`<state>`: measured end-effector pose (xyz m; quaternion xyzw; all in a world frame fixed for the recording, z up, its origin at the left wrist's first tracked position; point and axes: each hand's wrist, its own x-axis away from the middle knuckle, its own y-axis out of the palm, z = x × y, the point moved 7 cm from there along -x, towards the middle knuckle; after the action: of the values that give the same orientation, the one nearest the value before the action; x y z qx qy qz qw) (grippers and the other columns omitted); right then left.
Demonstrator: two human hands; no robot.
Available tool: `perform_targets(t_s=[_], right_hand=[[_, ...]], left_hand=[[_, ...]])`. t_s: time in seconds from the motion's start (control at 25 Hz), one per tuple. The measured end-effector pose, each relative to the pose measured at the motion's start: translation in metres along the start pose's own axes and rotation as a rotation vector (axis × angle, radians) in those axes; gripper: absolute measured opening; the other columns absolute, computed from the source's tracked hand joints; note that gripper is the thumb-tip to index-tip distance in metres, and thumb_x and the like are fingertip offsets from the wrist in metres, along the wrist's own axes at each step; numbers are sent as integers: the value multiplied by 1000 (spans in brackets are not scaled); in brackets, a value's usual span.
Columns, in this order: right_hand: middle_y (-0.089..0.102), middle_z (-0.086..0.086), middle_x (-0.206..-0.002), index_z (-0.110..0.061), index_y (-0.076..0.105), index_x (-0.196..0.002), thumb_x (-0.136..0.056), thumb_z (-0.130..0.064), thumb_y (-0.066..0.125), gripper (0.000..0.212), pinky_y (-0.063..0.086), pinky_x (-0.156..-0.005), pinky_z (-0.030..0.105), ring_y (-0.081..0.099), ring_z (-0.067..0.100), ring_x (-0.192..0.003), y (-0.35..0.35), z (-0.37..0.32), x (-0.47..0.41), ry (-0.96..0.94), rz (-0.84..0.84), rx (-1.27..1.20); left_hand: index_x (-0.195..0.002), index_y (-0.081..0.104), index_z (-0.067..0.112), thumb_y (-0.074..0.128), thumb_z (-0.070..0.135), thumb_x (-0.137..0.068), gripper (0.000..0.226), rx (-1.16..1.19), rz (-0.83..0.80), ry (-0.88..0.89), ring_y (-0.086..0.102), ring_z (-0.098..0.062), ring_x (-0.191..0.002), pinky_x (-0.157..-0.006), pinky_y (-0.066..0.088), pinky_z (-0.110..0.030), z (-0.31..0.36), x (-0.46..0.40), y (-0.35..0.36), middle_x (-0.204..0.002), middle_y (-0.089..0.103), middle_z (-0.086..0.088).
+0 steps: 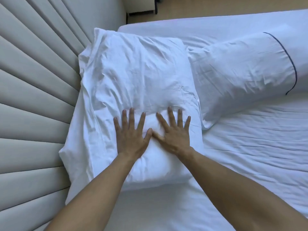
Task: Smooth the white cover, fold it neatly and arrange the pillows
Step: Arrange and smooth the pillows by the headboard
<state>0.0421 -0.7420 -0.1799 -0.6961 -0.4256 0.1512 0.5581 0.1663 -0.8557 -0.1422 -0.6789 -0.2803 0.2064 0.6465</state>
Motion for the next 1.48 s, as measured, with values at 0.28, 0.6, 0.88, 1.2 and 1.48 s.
perform_targets(t_s=[0.28,0.6,0.88,1.2,1.48], right_hand=[[1,3,-172,-45,19,-159,-94,-72,41,74,7,-115,74,-5,38,-157,99,30,-20,-19,226,18],[-11,-1,-171,-46,10,-160,-95,-72,36,74,1,-117,72,-14,35,-156,92,35,-27,-83,143,-45],[18,7,-169,-24,35,-156,-98,-58,41,68,13,-125,54,12,24,-157,55,105,-10,-75,272,-322],[63,5,-130,-8,37,-146,-75,-58,81,98,50,-102,34,64,22,-113,96,278,-68,947,300,-1488],[75,-7,-92,-18,68,-95,-89,-24,77,12,55,-84,27,71,8,-85,74,301,-109,648,481,-1565]], left_hand=[[-155,38,16,62,50,-87,80,40,251,66,9,-48,-153,-119,0,-68,-15,-9,123,-165,19,-25],[-157,34,13,44,54,-93,76,-37,184,28,9,-49,-152,-118,4,-71,-13,-17,118,-165,16,-26],[-146,44,3,50,53,-85,78,41,188,-86,17,-50,-150,-116,6,-73,55,-35,58,-155,30,-32],[-131,61,-2,49,26,-89,52,59,284,517,51,-39,-136,-118,29,-59,301,-117,115,-136,61,-23],[-111,66,1,46,14,-90,31,14,373,554,63,-35,-114,-117,34,-53,296,-116,134,-111,67,-16]])
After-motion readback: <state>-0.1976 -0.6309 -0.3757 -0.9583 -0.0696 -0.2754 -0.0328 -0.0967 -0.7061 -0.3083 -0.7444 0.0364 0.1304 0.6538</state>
